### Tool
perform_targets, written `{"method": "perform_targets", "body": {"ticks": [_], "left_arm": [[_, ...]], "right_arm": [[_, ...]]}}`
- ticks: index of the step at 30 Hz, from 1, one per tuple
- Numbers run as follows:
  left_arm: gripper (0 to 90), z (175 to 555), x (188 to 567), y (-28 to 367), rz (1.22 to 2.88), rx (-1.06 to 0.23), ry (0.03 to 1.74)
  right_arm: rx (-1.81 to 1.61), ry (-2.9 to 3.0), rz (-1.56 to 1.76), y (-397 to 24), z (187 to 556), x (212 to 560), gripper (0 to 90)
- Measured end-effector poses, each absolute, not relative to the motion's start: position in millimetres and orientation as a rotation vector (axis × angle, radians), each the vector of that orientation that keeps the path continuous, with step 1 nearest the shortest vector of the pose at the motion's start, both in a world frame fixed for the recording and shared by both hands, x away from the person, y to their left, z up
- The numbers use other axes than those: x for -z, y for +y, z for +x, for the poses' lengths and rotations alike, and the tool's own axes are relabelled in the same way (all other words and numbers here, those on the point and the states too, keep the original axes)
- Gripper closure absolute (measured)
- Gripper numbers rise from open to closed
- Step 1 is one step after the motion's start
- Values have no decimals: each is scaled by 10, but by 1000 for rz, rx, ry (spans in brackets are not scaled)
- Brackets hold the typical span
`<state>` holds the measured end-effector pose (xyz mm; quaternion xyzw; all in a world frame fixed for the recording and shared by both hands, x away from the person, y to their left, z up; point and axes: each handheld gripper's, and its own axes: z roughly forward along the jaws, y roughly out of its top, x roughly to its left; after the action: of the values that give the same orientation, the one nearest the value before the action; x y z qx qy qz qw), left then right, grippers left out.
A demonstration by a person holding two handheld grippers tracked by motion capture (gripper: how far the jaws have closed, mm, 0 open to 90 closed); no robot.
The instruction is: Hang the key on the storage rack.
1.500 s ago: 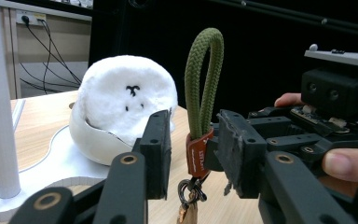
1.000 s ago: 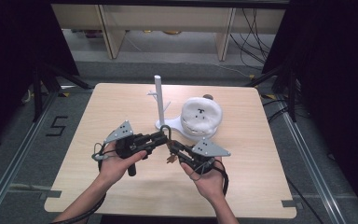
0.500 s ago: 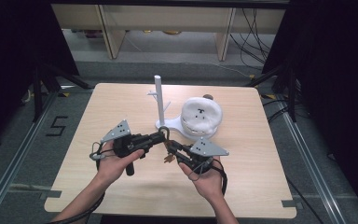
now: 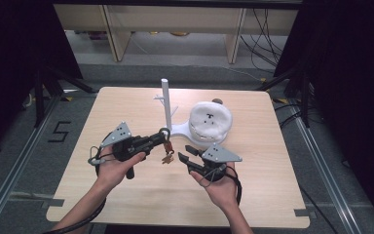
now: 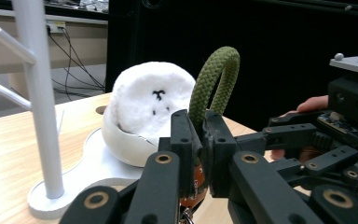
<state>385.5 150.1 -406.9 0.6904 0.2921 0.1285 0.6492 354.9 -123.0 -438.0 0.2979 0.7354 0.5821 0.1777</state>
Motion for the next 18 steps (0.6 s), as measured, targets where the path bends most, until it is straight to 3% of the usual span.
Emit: {"method": "perform_targets", "body": {"ticks": [18], "left_arm": [[839,4010,4100,1673,1564,-349,726]], "right_arm": [[-1591,2043,927,-1505,3499,4441,596]]}}
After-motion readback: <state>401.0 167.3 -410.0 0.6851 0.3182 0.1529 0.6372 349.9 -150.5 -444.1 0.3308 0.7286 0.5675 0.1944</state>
